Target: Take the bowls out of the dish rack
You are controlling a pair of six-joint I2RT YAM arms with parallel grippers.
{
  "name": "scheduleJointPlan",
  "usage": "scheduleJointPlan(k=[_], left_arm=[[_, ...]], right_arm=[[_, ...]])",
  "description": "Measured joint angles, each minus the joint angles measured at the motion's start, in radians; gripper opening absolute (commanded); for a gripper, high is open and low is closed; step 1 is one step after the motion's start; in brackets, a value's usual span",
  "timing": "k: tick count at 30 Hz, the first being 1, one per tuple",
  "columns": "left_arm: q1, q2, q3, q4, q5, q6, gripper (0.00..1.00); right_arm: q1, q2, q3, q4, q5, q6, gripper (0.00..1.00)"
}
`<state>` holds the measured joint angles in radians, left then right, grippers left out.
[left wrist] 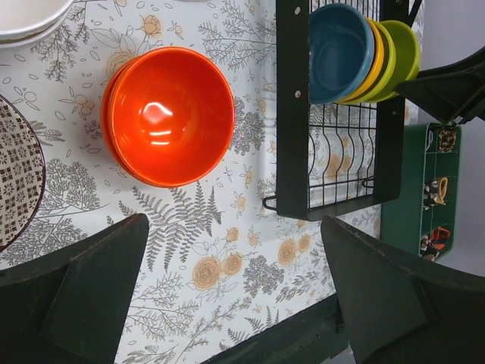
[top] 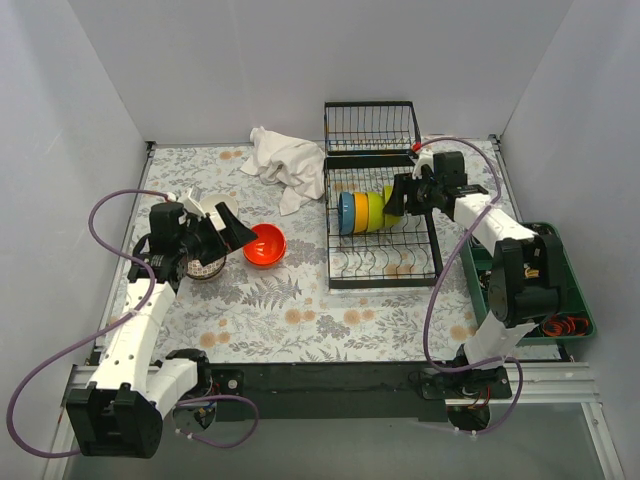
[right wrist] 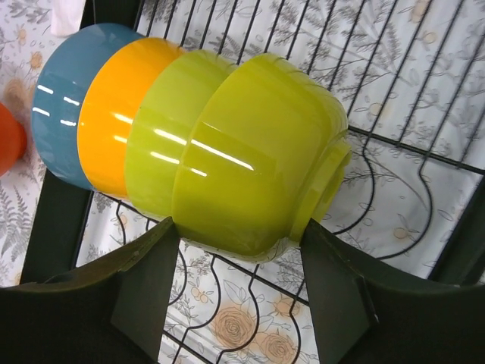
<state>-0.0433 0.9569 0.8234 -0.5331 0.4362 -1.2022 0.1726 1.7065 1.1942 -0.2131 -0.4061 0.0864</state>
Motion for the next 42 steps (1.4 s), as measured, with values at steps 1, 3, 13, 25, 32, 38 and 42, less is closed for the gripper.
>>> scheduleJointPlan(k=[1, 3, 13, 25, 32, 38, 42], left_arm=[[0.0, 0.005, 0.0, 0.003, 0.003, 0.0, 0.98], [-0.001, 0.013, 0.0, 0.007, 0.008, 0.0, 0.98], [-0.029, 0.036, -0.006, 0.042, 0.029, -0.011, 0.98], [-0.153, 0.087, -0.008, 0.148, 0.014, -0.103, 0.98], [-0.305, 0.128, -0.012, 0.295, -0.055, -0.195, 0.98], [-0.44, 0.238, -0.005, 0.419, -0.109, -0.259, 0.95], [-0.526, 0.325, 0.028, 0.486, -0.137, -0.281, 0.88]], right_arm=[[0.002, -0.014, 0.0, 0.0, 0.019, 0.0, 0.07], [0.006, -0.037, -0.002, 0.0, 0.047, 0.001, 0.06], [0.026, -0.177, -0.08, -0.025, 0.18, 0.033, 0.03], [0.026, -0.48, -0.2, -0.068, 0.09, 0.123, 0.03], [0.06, -0.582, -0.269, -0.045, -0.125, 0.224, 0.03], [0.122, -0.658, -0.351, 0.069, -0.285, 0.359, 0.05], [0.151, -0.693, -0.392, 0.155, -0.35, 0.438, 0.05]])
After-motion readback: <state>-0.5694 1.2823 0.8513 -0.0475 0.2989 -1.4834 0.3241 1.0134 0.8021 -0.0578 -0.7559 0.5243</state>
